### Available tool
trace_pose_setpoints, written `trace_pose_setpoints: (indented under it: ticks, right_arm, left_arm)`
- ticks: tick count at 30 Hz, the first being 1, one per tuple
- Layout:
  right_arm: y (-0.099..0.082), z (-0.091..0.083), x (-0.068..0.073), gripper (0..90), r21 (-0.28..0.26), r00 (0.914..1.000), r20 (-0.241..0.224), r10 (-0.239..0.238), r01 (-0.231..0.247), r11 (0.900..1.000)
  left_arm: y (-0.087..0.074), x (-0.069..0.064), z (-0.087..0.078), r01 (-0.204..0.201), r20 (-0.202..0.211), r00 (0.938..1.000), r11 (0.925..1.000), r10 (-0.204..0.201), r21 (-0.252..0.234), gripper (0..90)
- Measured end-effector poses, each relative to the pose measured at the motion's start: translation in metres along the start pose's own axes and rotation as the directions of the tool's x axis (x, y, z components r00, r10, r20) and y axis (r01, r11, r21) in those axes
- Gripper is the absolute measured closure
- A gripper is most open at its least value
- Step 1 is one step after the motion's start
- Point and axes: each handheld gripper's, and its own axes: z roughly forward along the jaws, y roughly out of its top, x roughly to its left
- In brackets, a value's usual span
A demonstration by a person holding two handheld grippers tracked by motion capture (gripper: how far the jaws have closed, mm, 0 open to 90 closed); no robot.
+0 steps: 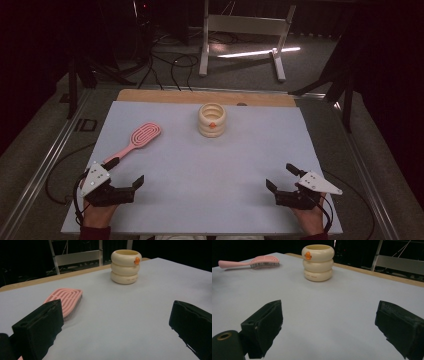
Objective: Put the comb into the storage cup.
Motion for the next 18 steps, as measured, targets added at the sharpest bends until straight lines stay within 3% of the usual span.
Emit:
trace_pose_setpoints:
  ticks: [18]
  right_arm:
    - [-0.0043,0.0050,0.0026,7.8,0.017,0.9999,-0.008,-0.010,0.010,0.9998]
  left_arm:
    - [0.0057,0.0034,-0.0082,-0.007,-0.045,0.9990,1.0000,0.007,-0.006,0.2]
